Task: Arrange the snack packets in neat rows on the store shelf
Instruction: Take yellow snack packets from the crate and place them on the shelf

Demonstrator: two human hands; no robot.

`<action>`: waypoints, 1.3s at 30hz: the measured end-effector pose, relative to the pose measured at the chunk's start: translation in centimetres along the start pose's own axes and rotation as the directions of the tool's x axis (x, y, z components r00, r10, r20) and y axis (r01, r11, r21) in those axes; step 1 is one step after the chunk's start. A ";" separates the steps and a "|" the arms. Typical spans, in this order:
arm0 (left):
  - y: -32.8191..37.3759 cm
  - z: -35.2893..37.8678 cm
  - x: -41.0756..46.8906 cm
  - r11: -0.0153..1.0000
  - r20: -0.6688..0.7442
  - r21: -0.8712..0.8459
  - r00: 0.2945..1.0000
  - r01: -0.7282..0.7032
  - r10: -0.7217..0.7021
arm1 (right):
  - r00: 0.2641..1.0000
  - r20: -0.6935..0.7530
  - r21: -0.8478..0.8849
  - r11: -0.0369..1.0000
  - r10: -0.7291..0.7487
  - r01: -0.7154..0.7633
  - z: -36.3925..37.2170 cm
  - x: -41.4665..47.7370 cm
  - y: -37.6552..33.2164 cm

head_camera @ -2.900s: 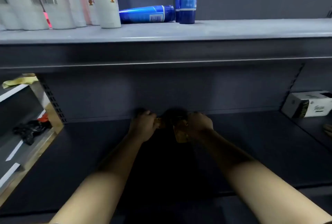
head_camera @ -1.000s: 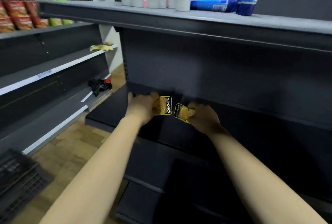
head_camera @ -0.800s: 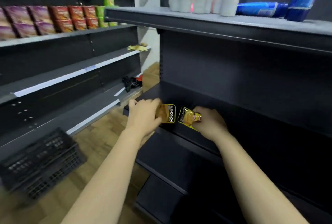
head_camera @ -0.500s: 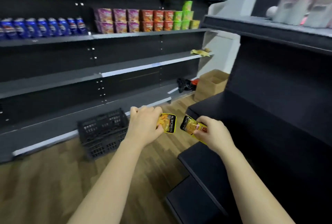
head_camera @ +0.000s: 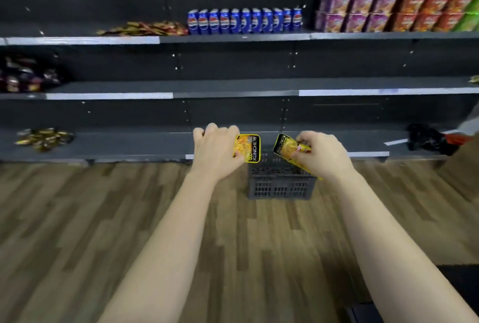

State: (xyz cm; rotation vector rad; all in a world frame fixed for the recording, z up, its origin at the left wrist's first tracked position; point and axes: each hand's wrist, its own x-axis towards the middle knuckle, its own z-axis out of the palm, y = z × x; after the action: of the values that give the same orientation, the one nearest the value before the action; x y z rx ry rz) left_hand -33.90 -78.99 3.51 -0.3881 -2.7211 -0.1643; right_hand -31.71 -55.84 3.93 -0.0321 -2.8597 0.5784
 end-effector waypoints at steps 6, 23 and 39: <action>-12.0 0.4 1.0 0.991 0.059 0.036 0.989 0.130 -0.132 | 0.991 0.112 0.042 0.997 -0.068 0.064 5.6 6.1 -9.5; -37.8 5.6 10.6 0.938 0.097 0.116 0.936 0.327 -0.338 | 0.936 0.228 0.085 0.963 -0.268 0.255 21.2 26.8 -28.2; -59.5 6.7 19.4 0.829 0.077 0.201 0.835 0.522 -0.545 | 0.856 0.261 0.172 0.894 -0.447 0.414 31.4 45.0 -46.6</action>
State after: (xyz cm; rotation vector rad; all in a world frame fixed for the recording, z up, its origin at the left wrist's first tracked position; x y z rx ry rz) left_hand -70.86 -129.92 1.31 0.4457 -2.8747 -0.0498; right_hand -81.51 -107.81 3.38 0.7598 -2.9546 0.6866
